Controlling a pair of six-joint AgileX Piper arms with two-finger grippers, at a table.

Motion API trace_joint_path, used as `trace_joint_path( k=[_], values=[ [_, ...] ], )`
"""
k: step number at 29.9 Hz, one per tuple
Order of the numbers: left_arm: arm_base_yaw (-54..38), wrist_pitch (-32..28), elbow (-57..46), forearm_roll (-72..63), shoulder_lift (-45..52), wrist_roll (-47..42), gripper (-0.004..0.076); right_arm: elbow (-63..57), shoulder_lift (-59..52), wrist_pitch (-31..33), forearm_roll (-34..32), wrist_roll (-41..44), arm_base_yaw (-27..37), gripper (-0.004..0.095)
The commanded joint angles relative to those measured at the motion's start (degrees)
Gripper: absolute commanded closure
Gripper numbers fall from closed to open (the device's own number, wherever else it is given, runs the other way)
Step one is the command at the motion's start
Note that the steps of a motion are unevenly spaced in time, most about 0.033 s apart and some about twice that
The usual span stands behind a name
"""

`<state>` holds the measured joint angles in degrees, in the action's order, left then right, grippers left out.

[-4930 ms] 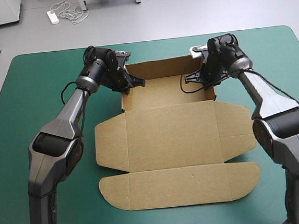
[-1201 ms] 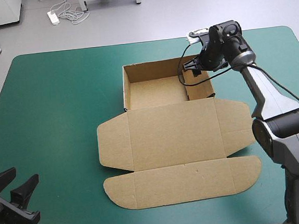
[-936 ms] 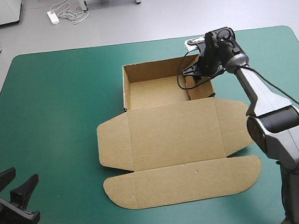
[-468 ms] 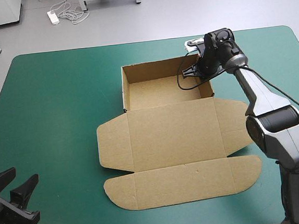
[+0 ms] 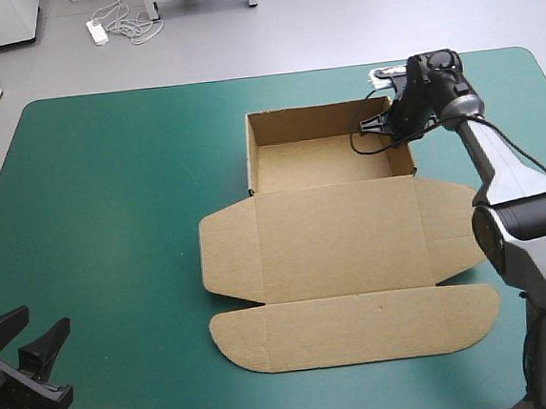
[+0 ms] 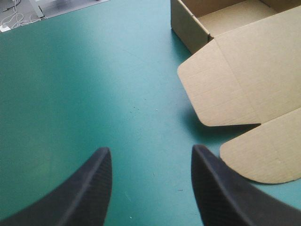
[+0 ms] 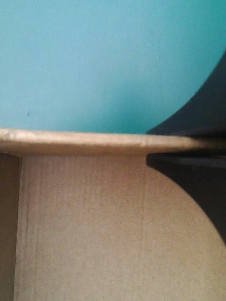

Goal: Fold the box

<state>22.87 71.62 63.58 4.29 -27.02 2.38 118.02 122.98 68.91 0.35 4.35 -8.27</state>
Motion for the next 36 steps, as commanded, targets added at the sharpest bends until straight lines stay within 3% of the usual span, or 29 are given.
trace_joint_path(
  k=[1, 14, 19, 23, 30, 32, 36],
  values=[
    [0.1, 2.3, 1.1, -0.5, -1.0, -0.1, 0.0353, 0.2, -4.7, 2.6, -5.8, -1.6, 4.9, 0.0923],
    [0.1, 1.8, 1.1, -0.2, -1.0, -0.1, 0.0353, -4.8, -12.1, 2.2, -14.2, -0.8, 22.2, 0.0908],
    [0.1, 1.8, 1.1, -0.2, -1.0, -0.1, 0.0353, -4.8, -12.1, -1.0, -16.2, -0.6, 27.4, 0.0908],
    [0.1, 2.0, 1.1, -0.2, -1.0, -0.1, 0.0354, -4.8, -11.2, -4.2, -16.1, -1.1, 31.0, 0.0908],
    [0.1, 2.3, 1.1, -0.2, -1.0, -0.1, 0.0356, -4.8, -6.1, -3.2, -8.6, -3.2, 34.7, 0.0904],
    [0.1, 2.2, 1.1, -0.2, -1.0, -0.1, 0.0356, -4.8, -5.4, -3.3, -7.6, -3.5, 34.4, 0.0847],
    [0.1, 1.8, 1.1, -0.2, -1.0, -0.4, 0.0356, -4.8, -5.1, -5.6, -4.1, -5.4, 33.6, 0.0574]
  ],
)
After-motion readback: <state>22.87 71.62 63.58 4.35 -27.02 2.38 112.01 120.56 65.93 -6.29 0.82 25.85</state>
